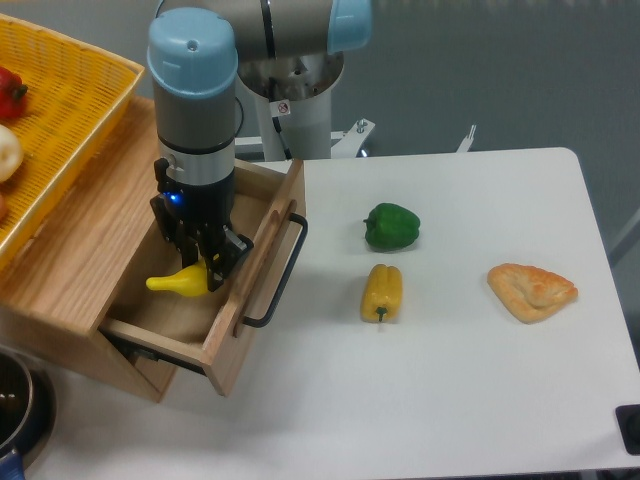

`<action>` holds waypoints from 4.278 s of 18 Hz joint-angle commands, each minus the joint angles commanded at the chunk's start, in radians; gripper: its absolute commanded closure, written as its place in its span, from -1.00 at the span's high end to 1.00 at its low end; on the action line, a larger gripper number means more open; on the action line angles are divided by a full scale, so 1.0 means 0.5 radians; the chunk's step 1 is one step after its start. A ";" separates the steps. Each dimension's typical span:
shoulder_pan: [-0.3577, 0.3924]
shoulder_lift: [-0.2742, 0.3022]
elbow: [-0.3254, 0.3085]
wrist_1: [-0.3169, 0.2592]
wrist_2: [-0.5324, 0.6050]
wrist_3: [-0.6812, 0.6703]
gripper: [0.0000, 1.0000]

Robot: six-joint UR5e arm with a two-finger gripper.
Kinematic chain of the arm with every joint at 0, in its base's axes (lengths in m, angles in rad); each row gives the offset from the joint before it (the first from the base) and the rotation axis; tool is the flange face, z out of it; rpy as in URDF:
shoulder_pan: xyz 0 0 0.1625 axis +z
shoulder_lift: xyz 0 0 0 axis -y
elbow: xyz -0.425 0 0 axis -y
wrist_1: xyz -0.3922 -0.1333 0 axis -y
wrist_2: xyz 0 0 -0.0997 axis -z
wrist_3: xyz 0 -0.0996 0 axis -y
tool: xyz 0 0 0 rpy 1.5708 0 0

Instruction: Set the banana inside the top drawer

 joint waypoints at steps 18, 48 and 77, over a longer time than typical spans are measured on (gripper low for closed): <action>-0.012 -0.028 0.000 0.003 0.000 0.003 0.04; 0.236 0.138 0.159 -0.009 -0.006 0.030 0.29; 0.748 -0.420 0.138 -0.003 0.258 0.298 1.00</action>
